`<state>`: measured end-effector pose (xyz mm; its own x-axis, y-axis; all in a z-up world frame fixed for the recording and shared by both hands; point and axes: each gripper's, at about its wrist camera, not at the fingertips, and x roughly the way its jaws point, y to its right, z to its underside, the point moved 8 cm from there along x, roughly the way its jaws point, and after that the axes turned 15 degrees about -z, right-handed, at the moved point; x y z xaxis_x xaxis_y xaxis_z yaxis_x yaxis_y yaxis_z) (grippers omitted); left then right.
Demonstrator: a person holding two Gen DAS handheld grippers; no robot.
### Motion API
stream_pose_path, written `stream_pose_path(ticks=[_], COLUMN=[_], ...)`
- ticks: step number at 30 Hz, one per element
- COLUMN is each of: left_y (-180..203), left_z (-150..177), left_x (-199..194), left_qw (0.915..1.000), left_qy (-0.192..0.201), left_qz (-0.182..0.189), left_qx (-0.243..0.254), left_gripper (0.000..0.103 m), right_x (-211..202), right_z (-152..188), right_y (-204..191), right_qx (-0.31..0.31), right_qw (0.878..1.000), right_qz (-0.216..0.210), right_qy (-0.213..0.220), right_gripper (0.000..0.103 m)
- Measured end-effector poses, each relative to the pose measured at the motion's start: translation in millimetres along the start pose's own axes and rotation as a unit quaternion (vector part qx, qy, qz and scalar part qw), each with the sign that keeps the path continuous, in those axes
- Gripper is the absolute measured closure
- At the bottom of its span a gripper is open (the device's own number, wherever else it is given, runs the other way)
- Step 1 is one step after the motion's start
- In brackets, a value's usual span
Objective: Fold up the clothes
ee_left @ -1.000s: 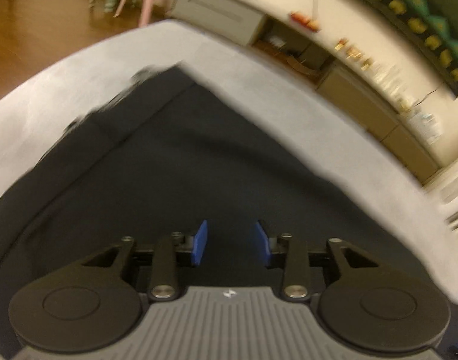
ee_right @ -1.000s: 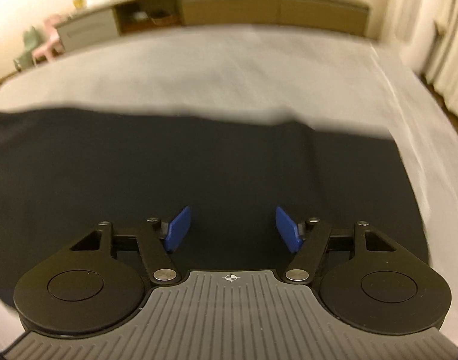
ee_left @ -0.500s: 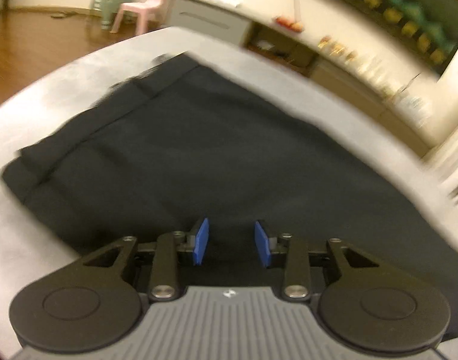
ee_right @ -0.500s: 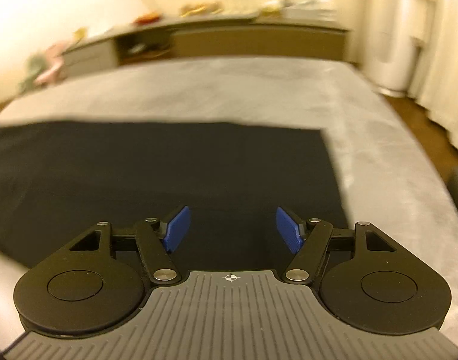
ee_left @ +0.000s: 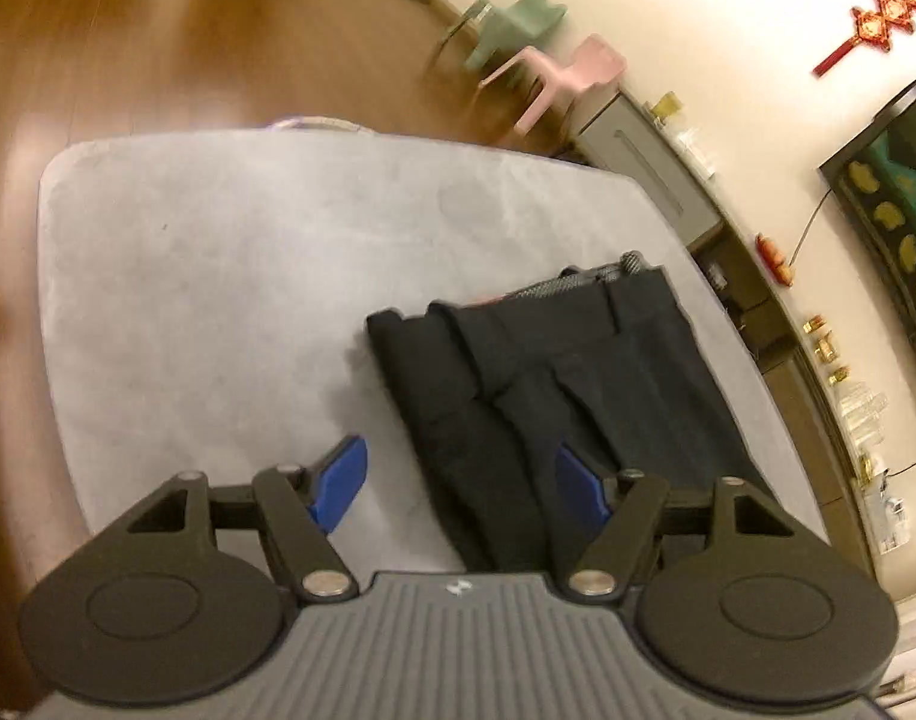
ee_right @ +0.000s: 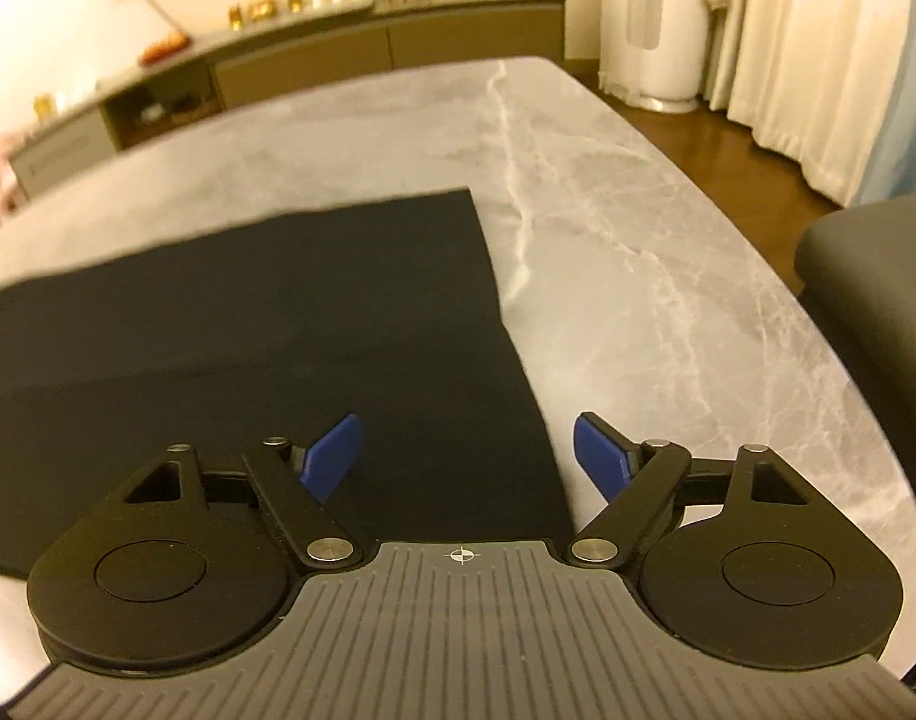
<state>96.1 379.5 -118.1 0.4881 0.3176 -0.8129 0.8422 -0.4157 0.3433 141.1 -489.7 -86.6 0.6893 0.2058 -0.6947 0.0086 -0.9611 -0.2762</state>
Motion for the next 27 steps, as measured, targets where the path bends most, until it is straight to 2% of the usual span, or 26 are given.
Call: stream_pose_path(ticks=[2, 7, 9, 10, 11, 12, 13, 15, 19, 21, 22, 24, 26, 27], left_y=[1.8, 5.4, 6.9, 2.5, -0.7, -2.2, -2.9, -1.4, 3.3, 4.2, 4.0, 3.4, 5.9, 7.4], left_z=[-1.2, 1.6, 2.6, 5.3, 6.5, 5.7, 4.4, 2.6, 7.1, 10.3, 12.2, 15.8, 16.4, 16.4], left_x=[3.1, 13.3, 17.3, 19.8, 21.7, 23.0, 21.7, 20.2, 17.6, 9.8, 6.5, 0.5, -0.2, -0.1], left_qw=[0.9999, 0.9985, 0.9975, 0.9977, 0.9980, 0.9975, 0.9969, 0.9983, 0.9995, 0.9974, 0.9963, 0.9946, 0.9945, 0.9945], left_qy=[-0.004, -0.016, -0.021, -0.022, -0.024, -0.028, -0.027, -0.014, 0.014, 0.038, 0.046, 0.057, 0.055, 0.053], left_qz=[0.009, 0.038, 0.049, 0.044, 0.039, 0.045, 0.054, 0.049, 0.007, -0.023, -0.032, -0.042, -0.035, -0.030], left_qx=[-0.012, -0.036, -0.046, -0.046, -0.044, -0.047, -0.049, -0.028, 0.026, 0.057, 0.066, 0.076, 0.082, 0.085], left_gripper=[0.028, 0.028, 0.039, 0.058, 0.067, 0.067, 0.067, 0.065, 0.059, 0.052, 0.044, 0.038, 0.036, 0.036], right_x=[-2.3, -8.7, -11.3, -12.6, -11.4, -6.2, 0.1, 12.5, 36.9, 48.9, 54.9, 66.7, 78.4, 82.3], right_z=[-1.8, -3.2, -3.7, -4.0, -5.8, -3.5, 0.3, 8.2, 24.6, 33.1, 37.4, 46.2, 55.1, 57.0], right_y=[-1.0, -40.0, -55.7, -63.5, -73.9, -88.6, -104.4, -136.2, -199.4, -230.9, -246.6, -278.0, -309.2, -311.3], right_qx=[0.007, -0.021, -0.033, -0.038, -0.047, -0.062, -0.079, -0.114, -0.181, -0.215, -0.231, -0.264, -0.297, -0.298], right_qw=[1.000, 0.999, 0.999, 0.999, 0.998, 0.997, 0.995, 0.991, 0.977, 0.968, 0.963, 0.951, 0.938, 0.938], right_qz=[0.001, -0.019, -0.026, -0.030, -0.038, -0.047, -0.057, -0.075, -0.111, -0.129, -0.138, -0.155, -0.173, -0.169], right_qy=[0.008, 0.016, 0.020, 0.021, 0.025, 0.022, 0.017, 0.007, -0.014, -0.024, -0.029, -0.039, -0.049, -0.053], right_gripper=[0.020, 0.020, 0.020, 0.020, 0.020, 0.020, 0.021, 0.021, 0.020, 0.021, 0.023, 0.024, 0.024, 0.024])
